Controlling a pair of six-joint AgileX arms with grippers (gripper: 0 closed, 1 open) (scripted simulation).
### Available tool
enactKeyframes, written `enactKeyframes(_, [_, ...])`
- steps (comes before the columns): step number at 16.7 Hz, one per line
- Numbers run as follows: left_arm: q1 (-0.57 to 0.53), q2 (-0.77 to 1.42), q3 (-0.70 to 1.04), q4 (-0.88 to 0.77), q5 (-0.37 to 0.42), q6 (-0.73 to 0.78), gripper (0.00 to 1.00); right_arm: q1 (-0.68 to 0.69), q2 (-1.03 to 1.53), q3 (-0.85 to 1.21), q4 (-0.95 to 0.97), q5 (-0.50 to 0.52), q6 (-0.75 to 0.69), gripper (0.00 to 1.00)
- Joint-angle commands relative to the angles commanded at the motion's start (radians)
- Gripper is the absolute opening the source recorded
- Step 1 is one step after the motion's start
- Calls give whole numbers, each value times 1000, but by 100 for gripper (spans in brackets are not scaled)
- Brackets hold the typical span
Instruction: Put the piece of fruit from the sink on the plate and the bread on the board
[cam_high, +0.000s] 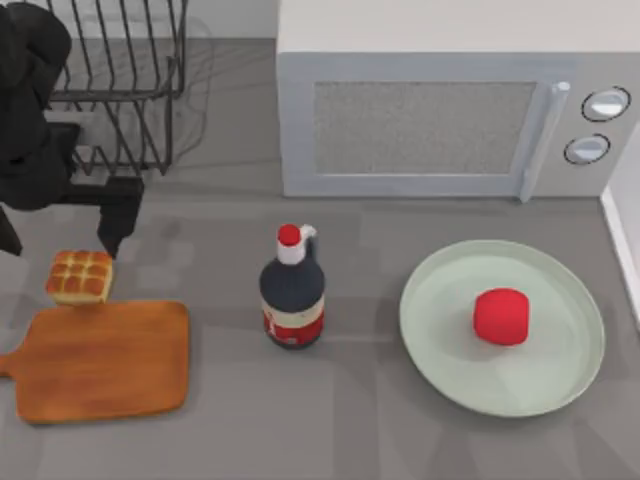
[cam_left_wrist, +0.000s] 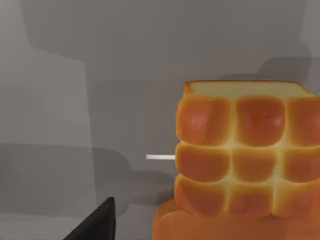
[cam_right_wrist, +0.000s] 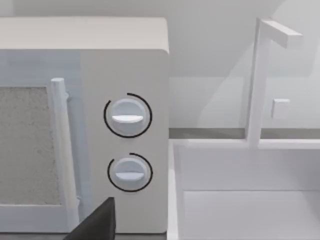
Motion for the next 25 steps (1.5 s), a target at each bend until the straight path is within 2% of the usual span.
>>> enactKeyframes(3, [-3,20,-27,41,0,3,100,0,0,0,0,0,0,100])
enactKeyframes(8, [-4,97,-125,227,1,3,100,0,0,0,0,0,0,100])
enactKeyframes(13, [-4,110,-140,248,1,3,100,0,0,0,0,0,0,100])
enactKeyframes(25, [-4,110,-140,248,1,3,10,0,0,0,0,0,0,100])
